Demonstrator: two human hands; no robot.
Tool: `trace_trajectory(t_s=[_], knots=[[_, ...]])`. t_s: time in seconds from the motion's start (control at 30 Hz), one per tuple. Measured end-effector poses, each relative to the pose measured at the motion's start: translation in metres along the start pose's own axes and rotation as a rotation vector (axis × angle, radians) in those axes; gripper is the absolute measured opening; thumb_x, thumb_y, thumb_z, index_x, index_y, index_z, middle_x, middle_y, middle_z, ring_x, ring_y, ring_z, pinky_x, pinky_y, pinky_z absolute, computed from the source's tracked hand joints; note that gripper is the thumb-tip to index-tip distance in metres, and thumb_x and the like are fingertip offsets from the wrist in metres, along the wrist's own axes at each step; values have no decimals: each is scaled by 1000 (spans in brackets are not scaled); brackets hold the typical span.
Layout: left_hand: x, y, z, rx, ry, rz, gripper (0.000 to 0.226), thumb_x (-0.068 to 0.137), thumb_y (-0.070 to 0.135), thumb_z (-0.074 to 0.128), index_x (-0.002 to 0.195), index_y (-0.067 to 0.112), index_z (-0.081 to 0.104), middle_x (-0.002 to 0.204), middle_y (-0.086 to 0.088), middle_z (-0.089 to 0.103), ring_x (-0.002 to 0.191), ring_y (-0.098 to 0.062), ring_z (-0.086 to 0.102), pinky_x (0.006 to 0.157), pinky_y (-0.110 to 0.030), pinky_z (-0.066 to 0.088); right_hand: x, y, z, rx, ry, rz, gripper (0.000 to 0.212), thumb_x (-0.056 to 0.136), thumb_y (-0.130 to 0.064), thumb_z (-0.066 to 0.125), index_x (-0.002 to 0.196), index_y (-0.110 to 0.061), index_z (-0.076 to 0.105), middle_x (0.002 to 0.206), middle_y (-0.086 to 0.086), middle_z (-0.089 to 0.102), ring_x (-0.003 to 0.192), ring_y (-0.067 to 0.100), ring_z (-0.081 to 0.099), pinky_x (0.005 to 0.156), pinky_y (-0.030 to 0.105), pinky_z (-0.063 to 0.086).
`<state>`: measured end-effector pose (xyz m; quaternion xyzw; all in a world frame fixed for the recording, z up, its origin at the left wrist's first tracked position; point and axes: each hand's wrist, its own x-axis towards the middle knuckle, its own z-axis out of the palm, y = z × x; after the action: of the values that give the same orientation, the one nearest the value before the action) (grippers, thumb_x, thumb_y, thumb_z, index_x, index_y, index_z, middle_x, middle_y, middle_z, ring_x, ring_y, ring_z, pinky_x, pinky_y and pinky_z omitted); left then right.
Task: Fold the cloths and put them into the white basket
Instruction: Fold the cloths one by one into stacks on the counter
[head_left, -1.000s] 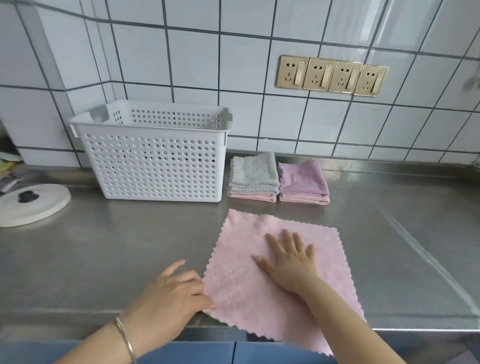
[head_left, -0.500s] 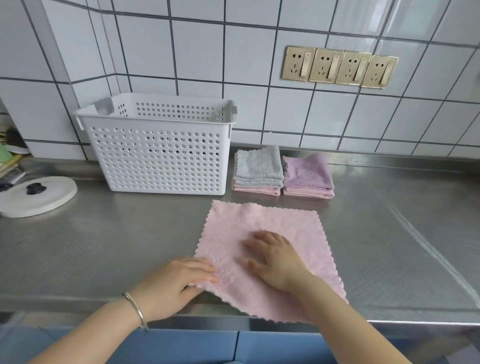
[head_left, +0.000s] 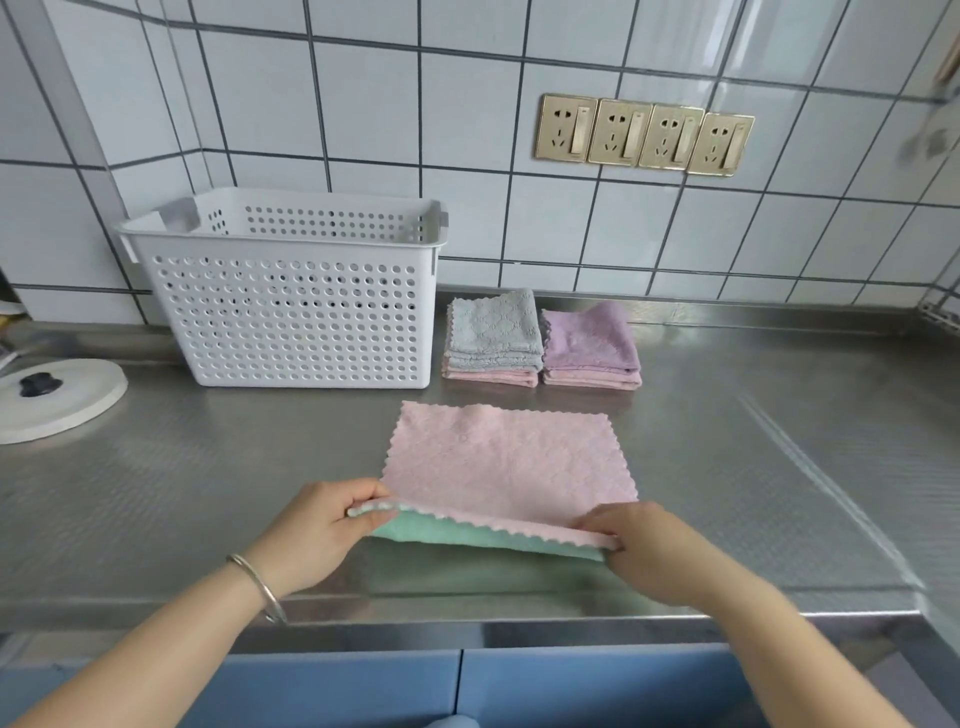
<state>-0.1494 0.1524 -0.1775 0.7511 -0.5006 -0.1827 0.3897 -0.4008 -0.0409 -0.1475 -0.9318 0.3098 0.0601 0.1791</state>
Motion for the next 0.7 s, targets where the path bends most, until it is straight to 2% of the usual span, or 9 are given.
trace_trajectory(t_s=[0.07,0.13,0.2,0.23,0.3,0.37,0.43,0.57,0.7], knots=[[0,2,-2,-22,-50,-10,24,87,23,62,70,39,64,57,13,50,54,0,38,55,-16,30,-11,21,-15,45,-70,67,23,82,-9,47,77,-23,65,75,-12,61,72,10,52,67,25,44],[0,7,-5,-60,-109,-31,29,86,25,63,65,46,63,55,19,52,54,3,41,56,-13,32,-21,31,-29,93,-153,104,31,83,-18,55,55,-20,42,55,-8,40,54,8,33,54,24,29],[2,12,-9,-82,-177,-83,11,80,44,65,74,35,67,64,17,54,62,2,43,63,-16,35,-25,38,-38,153,-220,132,39,84,-25,60,54,-19,37,52,-7,35,50,5,29,53,23,24],[7,13,-10,-99,-188,-105,31,76,53,64,80,23,68,71,13,56,68,-3,46,68,-19,37,-24,42,-40,196,-226,143,37,85,-28,62,56,-18,42,52,-9,39,51,5,33,56,24,27],[22,18,-11,-154,-171,-186,46,80,52,61,87,6,67,80,3,63,74,-12,56,74,-25,43,-14,49,-40,356,-104,161,23,84,-30,67,68,-15,62,63,-10,59,61,7,51,66,27,39],[40,20,-7,-121,-99,-282,32,87,38,59,78,9,67,74,0,67,69,-18,62,69,-29,47,4,50,-36,649,60,223,14,84,-22,68,85,-9,70,82,-1,72,76,14,65,82,33,49],[54,13,-2,-9,30,-352,29,88,35,59,65,16,61,62,2,60,60,-17,55,57,-26,38,26,47,-26,850,153,290,17,84,-21,67,90,-5,71,92,7,74,87,23,68,90,40,51],[76,-4,6,122,98,-471,33,89,34,54,99,5,66,89,-14,69,87,-29,65,69,-31,43,65,39,-10,776,312,419,23,87,-27,63,86,-5,69,82,5,68,71,19,59,62,29,45],[85,-7,11,263,117,-490,34,91,29,53,108,1,61,94,-14,66,89,-29,60,72,-28,39,84,36,-4,587,411,508,30,87,-27,59,64,-10,56,61,2,51,58,18,44,51,28,32]])
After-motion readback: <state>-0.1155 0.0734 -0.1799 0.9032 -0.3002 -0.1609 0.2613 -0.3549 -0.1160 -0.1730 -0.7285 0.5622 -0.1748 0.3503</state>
